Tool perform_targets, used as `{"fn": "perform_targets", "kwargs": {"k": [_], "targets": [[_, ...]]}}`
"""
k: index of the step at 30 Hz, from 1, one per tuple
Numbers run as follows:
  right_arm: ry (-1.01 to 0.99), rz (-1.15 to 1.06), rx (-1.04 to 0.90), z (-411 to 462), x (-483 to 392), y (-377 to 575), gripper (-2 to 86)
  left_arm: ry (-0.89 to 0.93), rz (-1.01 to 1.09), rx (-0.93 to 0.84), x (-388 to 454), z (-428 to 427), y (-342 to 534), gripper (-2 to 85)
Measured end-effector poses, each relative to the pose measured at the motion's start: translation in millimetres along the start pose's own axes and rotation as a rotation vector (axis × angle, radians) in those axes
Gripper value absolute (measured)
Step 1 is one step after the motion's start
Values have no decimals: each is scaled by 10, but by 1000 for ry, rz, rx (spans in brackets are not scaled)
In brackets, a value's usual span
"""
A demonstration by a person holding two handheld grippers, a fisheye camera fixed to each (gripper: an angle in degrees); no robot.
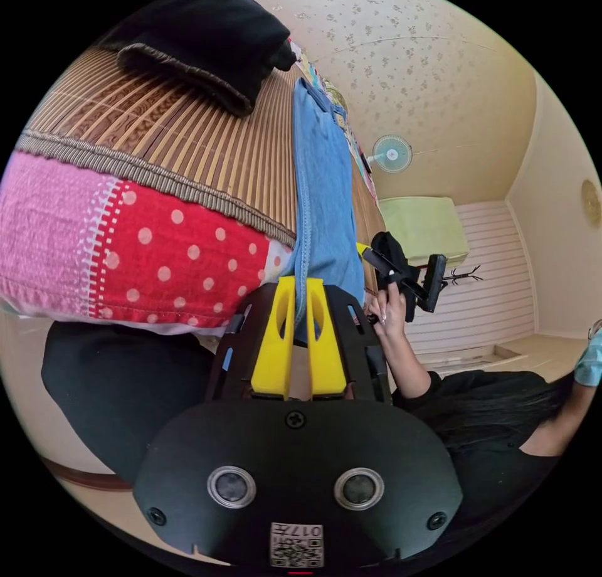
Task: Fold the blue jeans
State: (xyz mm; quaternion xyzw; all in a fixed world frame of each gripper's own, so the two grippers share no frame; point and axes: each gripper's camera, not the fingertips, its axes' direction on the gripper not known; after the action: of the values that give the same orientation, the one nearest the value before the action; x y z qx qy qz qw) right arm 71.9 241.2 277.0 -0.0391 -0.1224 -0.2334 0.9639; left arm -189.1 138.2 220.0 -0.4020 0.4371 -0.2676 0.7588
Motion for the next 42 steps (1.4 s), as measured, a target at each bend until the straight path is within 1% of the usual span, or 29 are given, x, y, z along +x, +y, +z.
{"fn": "perform_targets", "kwargs": {"k": [3,5,6,7,10,12,14,16,18,20,23,24,26,27,29,31,32,35,37,39,41,42], "targets": [[28,-47,-6,-92,-84,31,27,-3,0,-24,88,66,3,7],[-30,-48,58,-328,-18,90,21,62,43,-24,193,35,40,-2],[-97,-46,108,-523,49,157,19,107,79,-29,278,5,79,-4],[-142,-35,150,-684,117,242,18,111,111,-21,359,-34,137,-5],[-147,-29,179,-822,237,465,20,62,125,-31,414,7,270,-1],[-145,-35,125,-712,277,533,23,40,94,-51,356,130,313,10],[-145,-16,80,-623,337,545,29,12,65,-42,316,210,339,49],[-198,14,141,-676,456,553,51,-62,61,16,355,215,346,98],[-238,62,174,-694,569,496,70,-120,76,49,409,233,303,108],[-268,103,145,-617,675,368,81,-149,93,52,442,321,206,110],[-307,114,46,-361,762,138,94,-189,98,-11,430,623,27,108],[-310,113,4,-254,763,81,89,-241,94,-16,439,712,24,103],[-252,119,12,-270,757,76,71,-286,114,10,514,752,111,82],[-209,101,-13,-286,740,74,56,-286,109,-1,539,798,197,61],[-177,15,-45,-339,690,111,39,-212,93,-90,508,977,333,19],[-140,-72,-72,-472,679,265,27,-93,60,-168,470,1153,598,7],[-137,-90,-76,-515,690,321,25,-77,57,-190,482,1187,672,6],[-128,-113,-115,-740,851,694,20,-116,92,-321,642,1334,1021,7],[-178,-110,-151,-892,1035,1010,17,-172,132,-406,756,1369,1214,21],[-211,-81,-162,-993,1203,1180,16,-179,144,-395,806,1278,1258,42],[-225,-39,-128,-1118,1392,1259,20,-148,151,-321,844,1106,1191,61],[-233,-16,-83,-1205,1514,1260,26,-115,162,-244,859,981,1094,69]]}}
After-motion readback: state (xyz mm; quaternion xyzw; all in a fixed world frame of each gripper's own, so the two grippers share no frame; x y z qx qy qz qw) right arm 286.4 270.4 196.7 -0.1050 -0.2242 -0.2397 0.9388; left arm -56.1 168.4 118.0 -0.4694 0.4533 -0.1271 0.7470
